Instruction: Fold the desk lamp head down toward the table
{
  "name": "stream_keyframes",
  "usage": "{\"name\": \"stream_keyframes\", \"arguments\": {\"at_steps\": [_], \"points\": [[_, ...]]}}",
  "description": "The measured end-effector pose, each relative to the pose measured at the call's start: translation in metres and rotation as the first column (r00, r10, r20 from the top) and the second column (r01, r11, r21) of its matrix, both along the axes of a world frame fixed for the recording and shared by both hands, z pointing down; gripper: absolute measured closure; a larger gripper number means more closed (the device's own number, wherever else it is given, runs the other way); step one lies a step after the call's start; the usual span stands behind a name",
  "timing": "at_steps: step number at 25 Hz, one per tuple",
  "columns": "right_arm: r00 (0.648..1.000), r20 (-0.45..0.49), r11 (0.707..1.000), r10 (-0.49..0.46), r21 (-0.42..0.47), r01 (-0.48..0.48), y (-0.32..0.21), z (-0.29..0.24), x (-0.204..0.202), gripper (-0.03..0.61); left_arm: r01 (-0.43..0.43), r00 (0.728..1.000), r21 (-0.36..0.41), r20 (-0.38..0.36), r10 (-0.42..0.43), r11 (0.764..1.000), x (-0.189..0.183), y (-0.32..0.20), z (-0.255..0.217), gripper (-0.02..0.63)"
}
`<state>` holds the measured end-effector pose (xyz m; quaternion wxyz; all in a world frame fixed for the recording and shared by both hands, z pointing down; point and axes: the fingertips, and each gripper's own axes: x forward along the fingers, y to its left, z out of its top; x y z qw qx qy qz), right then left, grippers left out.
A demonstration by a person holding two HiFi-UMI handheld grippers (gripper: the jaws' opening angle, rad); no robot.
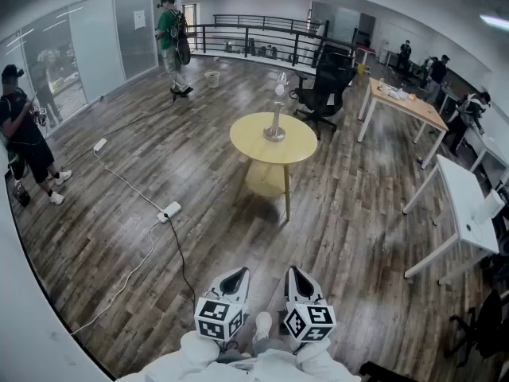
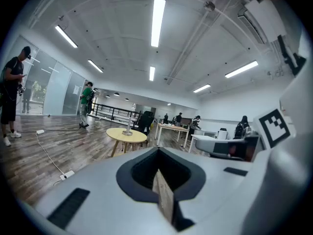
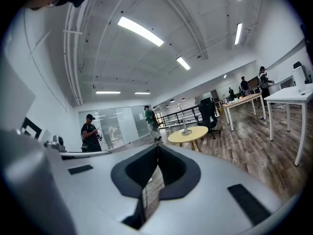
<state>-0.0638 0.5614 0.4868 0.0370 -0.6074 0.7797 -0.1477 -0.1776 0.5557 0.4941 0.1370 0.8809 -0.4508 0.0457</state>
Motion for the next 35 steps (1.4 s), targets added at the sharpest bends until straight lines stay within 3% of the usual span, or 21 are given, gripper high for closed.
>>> {"name": "stream_keyframes", "arguments": {"at_steps": [25,35], "points": [[0.999,0.013,0.999,-0.037,0.001,0.037,-0.214,-0.006,0.074,0.565,0.036,0.999,-0.017,0.028,-0.035,0.999,0.073,-0.205,0.000,0.616],[0.999,0.013,0.999,-0.044,-0.024,0.044,-0.277,0.004,0.099,0.565,0.030,0.999,-0.041,0.021,-0.029,0.999,0.100,-0.266,0.008,0.616]]}}
